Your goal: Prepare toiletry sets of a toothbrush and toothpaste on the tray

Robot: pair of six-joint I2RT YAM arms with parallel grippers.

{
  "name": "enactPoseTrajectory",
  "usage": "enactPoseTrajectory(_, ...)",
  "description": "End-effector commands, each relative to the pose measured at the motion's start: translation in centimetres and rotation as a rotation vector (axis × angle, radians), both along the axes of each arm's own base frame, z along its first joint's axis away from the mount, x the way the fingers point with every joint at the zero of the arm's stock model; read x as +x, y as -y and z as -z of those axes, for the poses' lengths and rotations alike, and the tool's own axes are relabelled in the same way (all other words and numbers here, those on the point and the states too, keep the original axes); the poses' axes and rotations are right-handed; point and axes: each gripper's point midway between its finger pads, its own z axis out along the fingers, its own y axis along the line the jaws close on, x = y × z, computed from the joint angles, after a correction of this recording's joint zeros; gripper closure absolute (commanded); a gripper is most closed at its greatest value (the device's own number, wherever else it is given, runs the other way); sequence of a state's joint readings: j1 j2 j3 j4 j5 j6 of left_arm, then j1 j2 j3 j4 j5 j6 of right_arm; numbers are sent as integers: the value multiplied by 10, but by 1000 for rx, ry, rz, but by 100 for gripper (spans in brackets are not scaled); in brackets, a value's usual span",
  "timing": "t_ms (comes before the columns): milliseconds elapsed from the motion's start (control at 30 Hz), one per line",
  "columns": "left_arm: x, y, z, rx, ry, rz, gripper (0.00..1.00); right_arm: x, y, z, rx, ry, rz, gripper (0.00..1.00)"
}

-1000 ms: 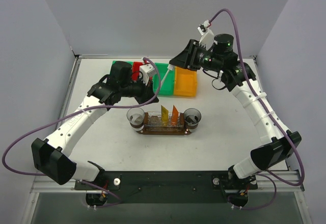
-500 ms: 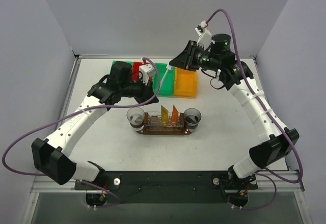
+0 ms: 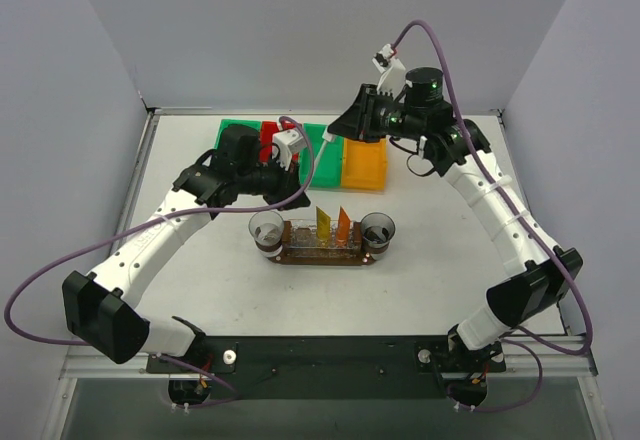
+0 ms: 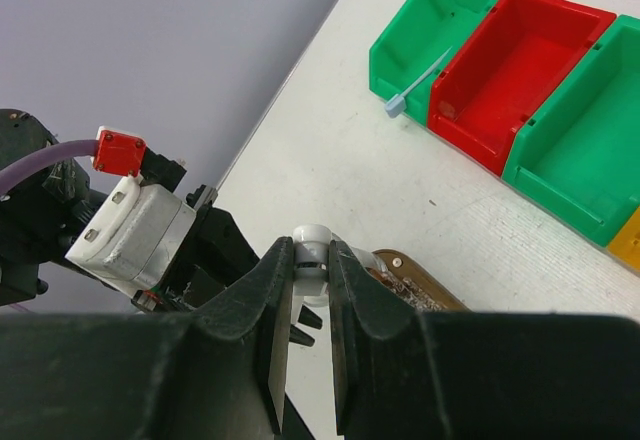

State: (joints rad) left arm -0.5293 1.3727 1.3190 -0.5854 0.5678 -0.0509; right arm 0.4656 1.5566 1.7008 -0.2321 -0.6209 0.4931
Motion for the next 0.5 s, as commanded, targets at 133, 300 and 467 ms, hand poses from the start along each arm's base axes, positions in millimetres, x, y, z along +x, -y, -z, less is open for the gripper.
enactPoseTrajectory(133, 12, 8, -41, -98, 126, -23, 100, -36, -31, 26, -60, -83, -186, 100)
enactPoseTrajectory(300, 12, 6, -40, -94, 133, -31, 100, -40, -35, 41, -93, -134, -215, 100)
enactPoseTrajectory(467, 12, 5, -41, -95, 140, -36, 100, -46, -39, 47, -95, -171, -252, 100)
